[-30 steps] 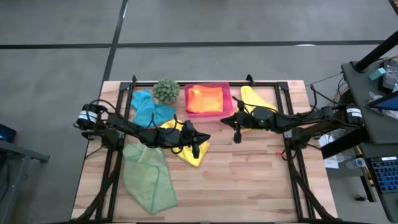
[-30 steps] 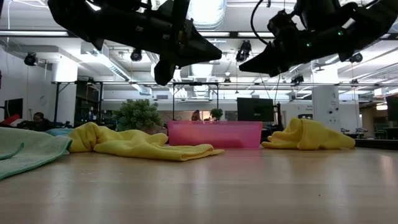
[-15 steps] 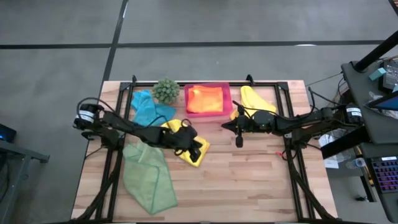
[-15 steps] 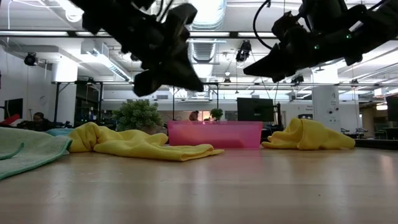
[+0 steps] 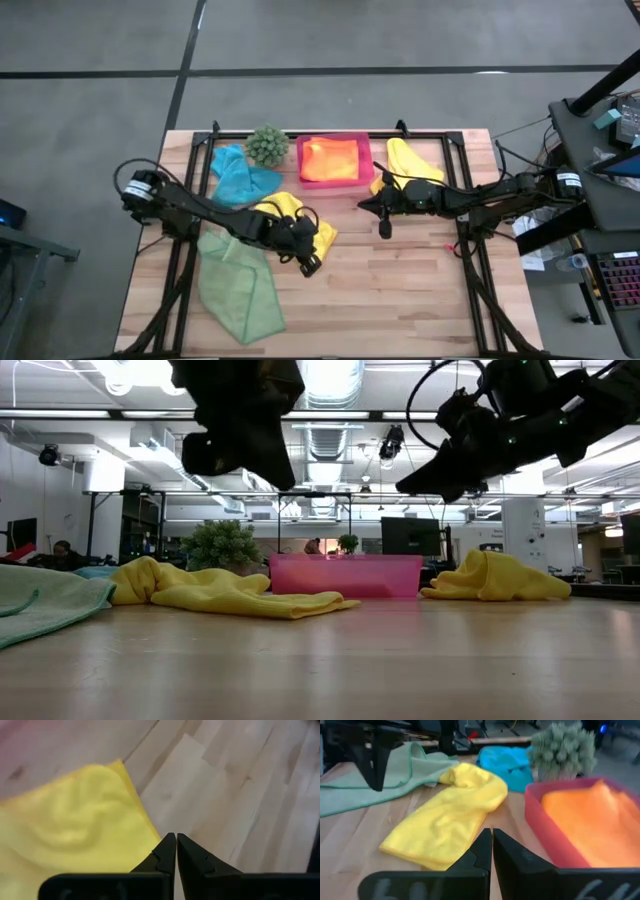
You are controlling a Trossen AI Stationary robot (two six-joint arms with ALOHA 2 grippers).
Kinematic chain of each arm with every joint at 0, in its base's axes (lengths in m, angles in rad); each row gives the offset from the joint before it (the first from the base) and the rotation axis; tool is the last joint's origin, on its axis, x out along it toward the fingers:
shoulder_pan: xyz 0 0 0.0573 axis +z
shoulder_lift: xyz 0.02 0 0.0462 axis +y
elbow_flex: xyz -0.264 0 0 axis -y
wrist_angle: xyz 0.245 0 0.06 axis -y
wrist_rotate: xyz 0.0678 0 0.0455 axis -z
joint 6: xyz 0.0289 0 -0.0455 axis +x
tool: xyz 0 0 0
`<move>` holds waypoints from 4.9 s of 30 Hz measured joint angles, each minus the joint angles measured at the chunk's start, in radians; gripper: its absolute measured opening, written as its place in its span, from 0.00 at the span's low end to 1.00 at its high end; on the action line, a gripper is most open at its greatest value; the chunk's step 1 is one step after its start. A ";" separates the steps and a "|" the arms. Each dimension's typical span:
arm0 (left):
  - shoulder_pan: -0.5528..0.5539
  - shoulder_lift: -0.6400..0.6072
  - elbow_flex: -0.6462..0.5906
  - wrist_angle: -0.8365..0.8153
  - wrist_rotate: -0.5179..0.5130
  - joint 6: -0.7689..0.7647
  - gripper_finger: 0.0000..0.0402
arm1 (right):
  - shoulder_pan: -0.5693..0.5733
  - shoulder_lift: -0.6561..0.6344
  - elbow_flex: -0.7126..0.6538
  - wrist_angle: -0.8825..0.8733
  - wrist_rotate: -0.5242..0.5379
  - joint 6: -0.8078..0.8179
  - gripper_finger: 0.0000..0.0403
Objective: Fold microfiber towels
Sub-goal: Fold the bottom yellow microfiber towel
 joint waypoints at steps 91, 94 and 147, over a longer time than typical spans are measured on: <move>-0.058 -0.020 0.135 0.174 -0.158 0.776 0.00 | 0.118 -0.003 0.118 -0.123 -0.095 -0.035 0.45; -0.058 -0.051 0.135 0.168 -0.157 0.781 0.00 | 0.142 -0.004 0.152 -0.127 -0.094 -0.063 0.45; -0.018 -0.137 0.123 0.204 -0.301 0.720 0.00 | 0.269 0.051 0.299 0.027 0.012 -0.358 0.02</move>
